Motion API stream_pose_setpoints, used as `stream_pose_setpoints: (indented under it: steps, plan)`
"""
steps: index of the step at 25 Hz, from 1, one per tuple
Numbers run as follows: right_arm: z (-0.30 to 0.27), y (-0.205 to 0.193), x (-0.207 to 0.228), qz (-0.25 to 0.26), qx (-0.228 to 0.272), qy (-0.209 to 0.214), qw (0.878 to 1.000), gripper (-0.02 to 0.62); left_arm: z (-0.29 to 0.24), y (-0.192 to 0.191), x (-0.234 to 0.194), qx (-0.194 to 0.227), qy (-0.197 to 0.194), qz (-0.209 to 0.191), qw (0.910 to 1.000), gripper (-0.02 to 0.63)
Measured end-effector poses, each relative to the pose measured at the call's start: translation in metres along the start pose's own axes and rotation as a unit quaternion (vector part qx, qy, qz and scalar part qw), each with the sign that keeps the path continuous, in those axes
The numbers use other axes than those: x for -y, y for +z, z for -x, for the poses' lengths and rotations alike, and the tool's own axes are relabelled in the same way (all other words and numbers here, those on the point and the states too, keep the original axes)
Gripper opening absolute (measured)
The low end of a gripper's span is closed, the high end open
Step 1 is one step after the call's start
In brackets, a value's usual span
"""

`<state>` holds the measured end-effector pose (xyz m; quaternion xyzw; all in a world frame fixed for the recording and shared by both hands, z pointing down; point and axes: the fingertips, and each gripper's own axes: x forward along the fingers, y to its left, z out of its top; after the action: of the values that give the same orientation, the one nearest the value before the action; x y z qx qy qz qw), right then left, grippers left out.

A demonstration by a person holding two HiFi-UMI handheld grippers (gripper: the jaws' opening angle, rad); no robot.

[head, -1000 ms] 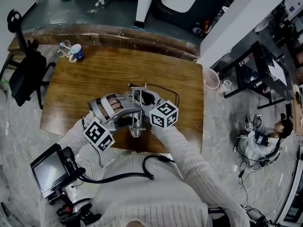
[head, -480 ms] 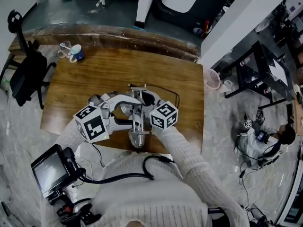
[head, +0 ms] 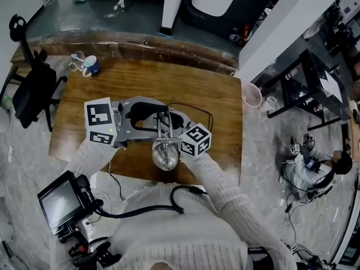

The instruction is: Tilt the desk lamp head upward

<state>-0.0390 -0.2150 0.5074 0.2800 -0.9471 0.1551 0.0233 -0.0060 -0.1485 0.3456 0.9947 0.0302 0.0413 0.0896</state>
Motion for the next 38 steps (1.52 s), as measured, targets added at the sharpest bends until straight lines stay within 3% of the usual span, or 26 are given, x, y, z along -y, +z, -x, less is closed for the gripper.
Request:
stream_pose_setpoints:
  steps: [5,12,22,26,38]
  plan:
    - [-0.001,-0.002,-0.003,0.009,-0.004,0.004,1.0,0.169,0.005,0.01,-0.018,0.033,0.005,0.103,0.9942,0.278]
    - [0.001,0.0,-0.005,0.011,-0.005,0.007,1.0,0.166,0.007,0.021,-0.034,0.038,0.001,0.198,0.9795,0.279]
    - [0.006,0.0,-0.006,0.029,-0.011,0.014,0.999,0.158,0.005,0.026,-0.049,0.066,0.018,0.28,0.9577,0.282]
    - [0.008,-0.003,-0.005,0.025,-0.006,0.01,1.0,0.158,0.004,0.024,-0.051,0.08,0.023,0.288,0.9541,0.282]
    - [0.008,-0.002,-0.005,0.029,-0.02,0.017,0.999,0.166,0.005,0.028,-0.049,0.089,0.055,0.247,0.9634,0.266]
